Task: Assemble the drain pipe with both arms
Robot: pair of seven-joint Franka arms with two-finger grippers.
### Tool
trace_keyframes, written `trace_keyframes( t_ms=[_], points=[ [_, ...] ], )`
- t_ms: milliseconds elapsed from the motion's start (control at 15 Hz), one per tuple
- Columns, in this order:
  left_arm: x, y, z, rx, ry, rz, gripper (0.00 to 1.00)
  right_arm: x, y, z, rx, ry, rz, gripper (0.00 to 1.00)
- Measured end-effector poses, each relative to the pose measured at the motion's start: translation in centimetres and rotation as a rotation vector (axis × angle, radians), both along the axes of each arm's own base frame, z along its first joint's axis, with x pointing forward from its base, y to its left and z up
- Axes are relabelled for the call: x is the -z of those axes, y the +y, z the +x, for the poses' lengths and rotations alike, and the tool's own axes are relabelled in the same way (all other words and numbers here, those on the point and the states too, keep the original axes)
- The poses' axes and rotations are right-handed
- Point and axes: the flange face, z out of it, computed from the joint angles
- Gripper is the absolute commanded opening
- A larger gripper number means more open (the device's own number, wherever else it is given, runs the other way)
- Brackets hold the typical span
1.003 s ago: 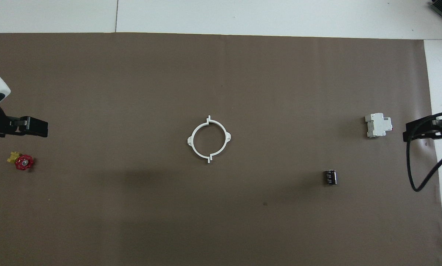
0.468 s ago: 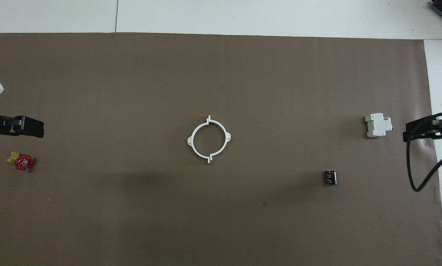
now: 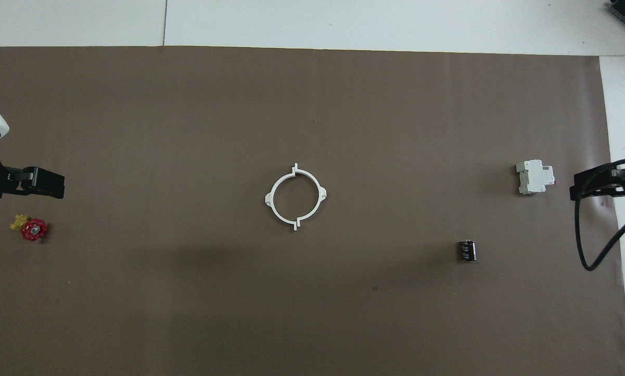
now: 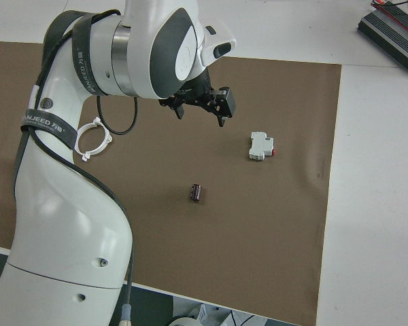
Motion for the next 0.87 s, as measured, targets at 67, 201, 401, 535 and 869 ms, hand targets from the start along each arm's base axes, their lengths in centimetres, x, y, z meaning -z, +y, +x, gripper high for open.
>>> trace_keyframes(
  t_ms=[67, 201, 401, 535, 869],
  points=[
    [-0.06, -0.06, 0.01, 0.000, -0.002, -0.006, 1.00, 0.00, 0.00, 0.00, 0.000, 0.000, 0.000, 1.00],
    [-0.17, -0.36, 0.02, -0.002, -0.004, -0.029, 1.00, 0.00, 0.00, 0.00, 0.000, 0.000, 0.000, 1.00],
    [-0.17, -0.68, 0.01, -0.002, -0.003, -0.050, 1.00, 0.00, 0.00, 0.00, 0.000, 0.000, 0.000, 1.00],
    [-0.17, -0.77, 0.00, -0.003, -0.002, -0.060, 1.00, 0.00, 0.00, 0.00, 0.000, 0.000, 0.000, 1.00],
    [-0.17, -0.78, 0.00, -0.003, -0.002, -0.062, 1.00, 0.00, 0.00, 0.00, 0.000, 0.000, 0.000, 1.00]
  ],
)
